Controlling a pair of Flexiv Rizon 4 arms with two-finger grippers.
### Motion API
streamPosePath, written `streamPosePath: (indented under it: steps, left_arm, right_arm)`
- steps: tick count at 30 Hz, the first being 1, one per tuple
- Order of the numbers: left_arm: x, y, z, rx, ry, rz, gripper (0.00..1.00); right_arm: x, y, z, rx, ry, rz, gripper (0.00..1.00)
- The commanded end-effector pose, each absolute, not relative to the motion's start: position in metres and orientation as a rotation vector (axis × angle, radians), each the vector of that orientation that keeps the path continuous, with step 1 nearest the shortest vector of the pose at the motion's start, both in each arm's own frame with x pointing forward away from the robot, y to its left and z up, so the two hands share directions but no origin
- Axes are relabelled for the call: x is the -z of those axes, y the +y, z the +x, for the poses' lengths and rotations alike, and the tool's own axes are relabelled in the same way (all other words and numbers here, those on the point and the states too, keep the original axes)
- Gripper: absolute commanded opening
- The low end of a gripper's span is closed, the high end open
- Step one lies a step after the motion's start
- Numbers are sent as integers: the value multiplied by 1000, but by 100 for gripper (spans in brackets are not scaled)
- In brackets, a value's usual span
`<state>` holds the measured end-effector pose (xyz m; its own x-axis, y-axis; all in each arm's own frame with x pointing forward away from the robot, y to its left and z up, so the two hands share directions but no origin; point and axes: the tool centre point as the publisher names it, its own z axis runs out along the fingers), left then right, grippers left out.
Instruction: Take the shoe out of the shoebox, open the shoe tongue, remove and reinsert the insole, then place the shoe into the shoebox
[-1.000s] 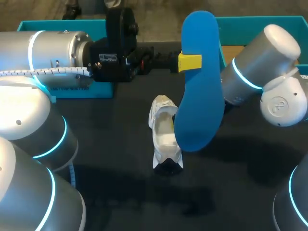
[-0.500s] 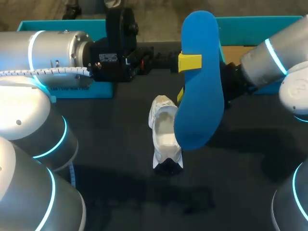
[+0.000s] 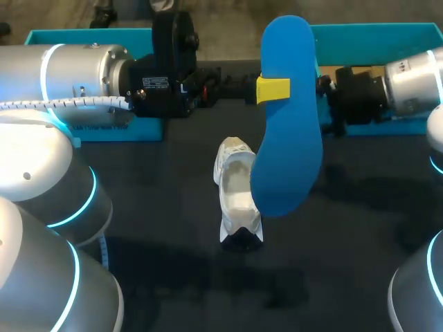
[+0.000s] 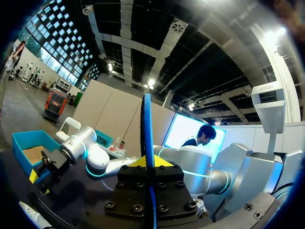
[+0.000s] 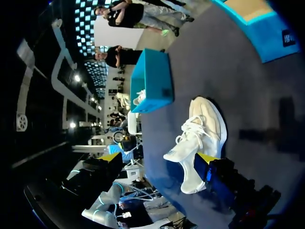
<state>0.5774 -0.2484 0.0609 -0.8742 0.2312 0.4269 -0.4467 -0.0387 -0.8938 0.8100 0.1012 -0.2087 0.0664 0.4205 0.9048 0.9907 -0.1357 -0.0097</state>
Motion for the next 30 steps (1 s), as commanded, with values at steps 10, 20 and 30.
streamPosePath:
  steps: [10,20,30]
  left_arm:
    - [-39,-234,610,-2085,-2076,-174,0]
    - [-27,-222,652,-2169,-2306,-565,0]
    - [-5,-223,677,-2121,-2480,-1103,0]
  right_arm:
    - [187,96,839,1100,-1381,-1642,100]
    - [176,93,852,1157,-1317,-1622,100]
    - [168,90,856,1197,-1246,-1575,100]
